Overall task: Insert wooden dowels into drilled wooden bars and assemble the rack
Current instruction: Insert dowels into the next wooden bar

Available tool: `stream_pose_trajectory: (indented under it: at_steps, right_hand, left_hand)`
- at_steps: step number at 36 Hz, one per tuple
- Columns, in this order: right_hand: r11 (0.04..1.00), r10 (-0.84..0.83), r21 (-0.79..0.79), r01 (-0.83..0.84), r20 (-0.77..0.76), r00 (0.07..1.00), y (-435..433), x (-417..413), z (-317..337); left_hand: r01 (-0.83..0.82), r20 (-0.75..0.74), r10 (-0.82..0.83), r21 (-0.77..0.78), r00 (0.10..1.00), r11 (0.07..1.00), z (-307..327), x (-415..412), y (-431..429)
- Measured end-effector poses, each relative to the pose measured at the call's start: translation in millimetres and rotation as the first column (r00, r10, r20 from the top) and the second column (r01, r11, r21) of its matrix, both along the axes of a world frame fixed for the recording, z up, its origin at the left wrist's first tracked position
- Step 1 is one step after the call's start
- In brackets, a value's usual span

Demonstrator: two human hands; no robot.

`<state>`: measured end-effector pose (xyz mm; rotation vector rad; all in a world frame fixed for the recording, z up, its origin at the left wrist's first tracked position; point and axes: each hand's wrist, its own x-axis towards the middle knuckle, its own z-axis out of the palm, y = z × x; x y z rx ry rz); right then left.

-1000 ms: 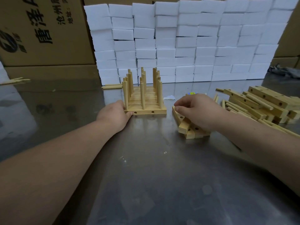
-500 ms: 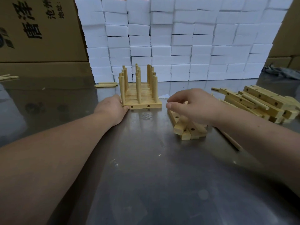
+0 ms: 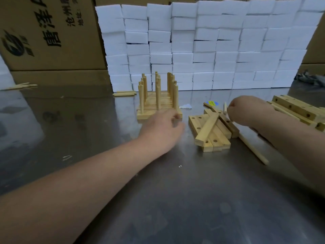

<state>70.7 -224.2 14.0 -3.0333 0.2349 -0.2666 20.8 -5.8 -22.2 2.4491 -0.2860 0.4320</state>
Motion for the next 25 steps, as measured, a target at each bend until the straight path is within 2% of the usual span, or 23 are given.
stream_pose_trajectory:
  at_steps: [3, 7, 11, 16, 19, 21, 23, 25]
  right_hand:
    - [0.999, -0.008, -0.039, 0.005, -0.063, 0.998, 1, 0, -2]
    - [0.990, -0.022, -0.144, 0.002, -0.142, 0.990, 7, -3, 0]
    - [0.975, 0.005, -0.220, -0.040, -0.160, 0.987, 7, -4, -2]
    - [0.995, 0.050, -0.087, -0.058, -0.092, 0.995, -3, 2, -9]
    - [0.996, 0.059, -0.058, -0.064, -0.083, 0.995, -8, 6, -13]
    - [0.997, 0.071, -0.035, -0.076, -0.123, 0.990, -9, 8, -16]
    - [0.995, 0.089, -0.038, -0.095, -0.148, 0.985, -8, 9, -19]
    - [0.993, 0.095, -0.058, -0.105, -0.151, 0.984, -7, 9, -20]
  left_hand:
    - [0.110, -0.098, -0.119, -0.096, 0.988, 0.989, 0, -16, -27]
    - [0.151, -0.182, -0.147, 0.006, 0.972, 0.989, -12, -21, -47]
    - [0.111, -0.085, -0.111, -0.006, 0.990, 0.994, -16, -19, -47]
    - [0.009, -0.014, -0.009, -0.056, 1.000, 0.998, -17, -17, -44]
    - [-0.053, -0.037, 0.047, -0.190, 0.998, 0.980, -15, -13, -40]
    - [-0.082, -0.091, 0.053, -0.342, 0.994, 0.936, -14, -9, -37]
    - [-0.098, -0.146, 0.020, -0.552, 0.989, 0.828, -12, -8, -35]
    - [-0.123, -0.178, 0.001, -0.674, 0.984, 0.729, -9, -9, -33]
